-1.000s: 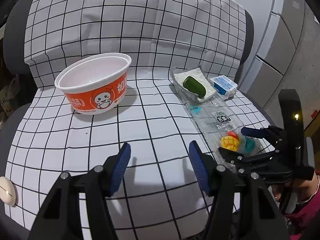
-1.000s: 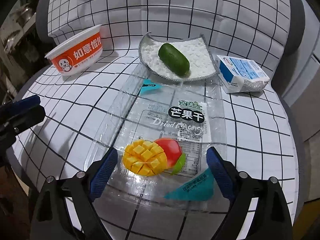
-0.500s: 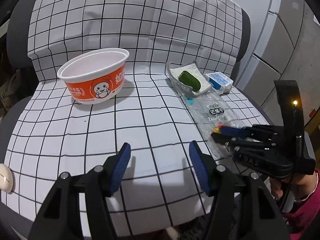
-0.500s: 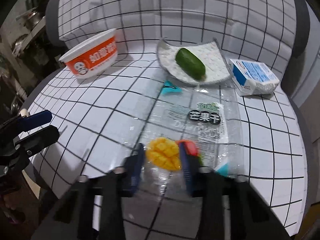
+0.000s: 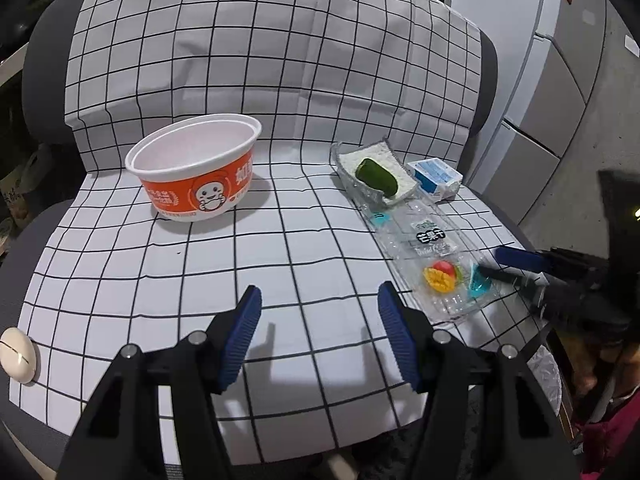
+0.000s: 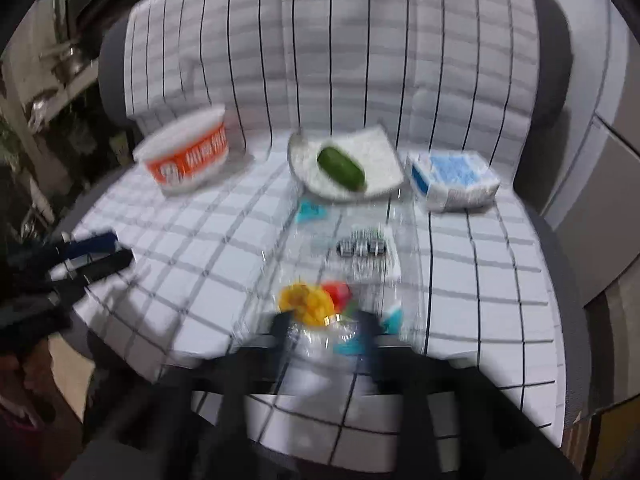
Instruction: Collect trash
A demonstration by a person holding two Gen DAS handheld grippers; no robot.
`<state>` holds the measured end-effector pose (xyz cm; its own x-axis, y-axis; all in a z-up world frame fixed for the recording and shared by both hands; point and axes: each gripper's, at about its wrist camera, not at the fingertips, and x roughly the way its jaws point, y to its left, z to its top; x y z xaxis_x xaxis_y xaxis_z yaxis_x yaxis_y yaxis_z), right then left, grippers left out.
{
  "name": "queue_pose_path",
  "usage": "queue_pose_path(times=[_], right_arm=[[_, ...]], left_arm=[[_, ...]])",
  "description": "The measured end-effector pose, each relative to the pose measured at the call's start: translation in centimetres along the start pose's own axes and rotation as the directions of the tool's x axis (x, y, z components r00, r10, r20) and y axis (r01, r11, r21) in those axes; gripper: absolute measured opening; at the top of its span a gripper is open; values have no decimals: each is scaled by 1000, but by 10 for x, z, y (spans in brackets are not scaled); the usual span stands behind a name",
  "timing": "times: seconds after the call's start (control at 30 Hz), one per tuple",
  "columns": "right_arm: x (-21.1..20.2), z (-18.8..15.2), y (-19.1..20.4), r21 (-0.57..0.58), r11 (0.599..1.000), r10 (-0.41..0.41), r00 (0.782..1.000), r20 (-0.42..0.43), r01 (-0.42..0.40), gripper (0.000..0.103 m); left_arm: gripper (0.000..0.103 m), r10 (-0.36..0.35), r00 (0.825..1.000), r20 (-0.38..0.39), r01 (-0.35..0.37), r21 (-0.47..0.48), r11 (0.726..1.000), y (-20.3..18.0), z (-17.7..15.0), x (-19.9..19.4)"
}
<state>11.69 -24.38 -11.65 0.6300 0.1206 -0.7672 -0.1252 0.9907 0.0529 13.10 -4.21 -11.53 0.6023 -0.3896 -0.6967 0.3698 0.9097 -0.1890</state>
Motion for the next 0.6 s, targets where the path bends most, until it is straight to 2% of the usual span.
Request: queue_pose_path(times=[0.03, 0.23, 0.4, 0.6], right_arm=[[4, -3, 1, -7, 1000, -3, 1000, -8, 3, 88], [34, 0, 3, -15, 1000, -28, 997, -78, 27, 88], [62, 8, 4, -17, 1000, -3, 989, -146, 0, 89], [70, 8, 5, 3, 1000, 11, 989, -149, -10, 94]], left_arm=[[59, -2, 1000, -1, 2, 2, 1000, -1, 0, 0], [59, -8, 1000, -15, 8, -3, 1000, 1, -2, 6], [59, -9, 1000, -17, 9, -13, 1000, 8, -1, 9], [59, -11, 1000, -25, 10, -23, 1000, 14, 0, 16]])
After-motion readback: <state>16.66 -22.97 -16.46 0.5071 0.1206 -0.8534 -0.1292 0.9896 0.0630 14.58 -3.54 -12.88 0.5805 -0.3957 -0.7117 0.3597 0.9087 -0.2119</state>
